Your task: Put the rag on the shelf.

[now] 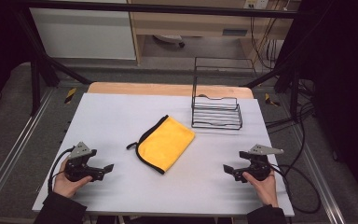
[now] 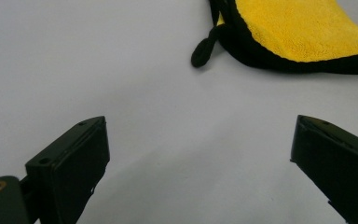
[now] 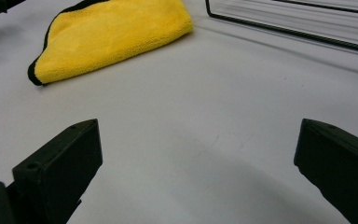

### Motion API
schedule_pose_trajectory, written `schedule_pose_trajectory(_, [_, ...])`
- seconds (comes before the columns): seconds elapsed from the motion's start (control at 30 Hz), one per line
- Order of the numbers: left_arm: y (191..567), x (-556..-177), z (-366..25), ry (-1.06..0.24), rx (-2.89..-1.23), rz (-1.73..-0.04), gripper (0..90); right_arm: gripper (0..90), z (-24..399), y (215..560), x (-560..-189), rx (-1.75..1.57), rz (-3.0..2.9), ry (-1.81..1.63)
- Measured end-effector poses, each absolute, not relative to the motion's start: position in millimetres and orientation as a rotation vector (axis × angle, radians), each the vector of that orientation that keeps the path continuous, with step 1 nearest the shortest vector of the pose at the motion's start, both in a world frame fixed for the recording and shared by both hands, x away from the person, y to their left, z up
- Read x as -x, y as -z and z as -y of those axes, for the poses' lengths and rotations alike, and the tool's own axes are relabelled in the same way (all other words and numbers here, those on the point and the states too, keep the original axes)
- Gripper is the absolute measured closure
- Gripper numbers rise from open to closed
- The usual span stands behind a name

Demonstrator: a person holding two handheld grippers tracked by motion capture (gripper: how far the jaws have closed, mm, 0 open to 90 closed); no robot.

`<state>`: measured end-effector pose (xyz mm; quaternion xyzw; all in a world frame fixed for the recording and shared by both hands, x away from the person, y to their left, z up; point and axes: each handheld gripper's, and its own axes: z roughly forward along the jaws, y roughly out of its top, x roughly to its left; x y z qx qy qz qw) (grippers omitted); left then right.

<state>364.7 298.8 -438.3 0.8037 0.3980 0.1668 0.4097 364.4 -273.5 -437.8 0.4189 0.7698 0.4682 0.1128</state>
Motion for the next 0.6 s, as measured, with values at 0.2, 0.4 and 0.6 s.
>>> schedule_pose_trajectory(0.2, [438,-364,-296,-0.425,-2.029,-1.0,4.8,1.5,274,438,-364,-1.227,-2.261,-1.366])
schedule_pose_trajectory(0.4, [435,-362,-289,-0.429,-2.041,-0.991,5.4,1.6,273,438,-364,-1.235,-2.254,-1.359])
schedule_pose_trajectory(0.6, [433,-362,-281,-0.434,-2.049,-0.994,5.8,1.6,272,439,-364,-1.24,-2.257,-1.349])
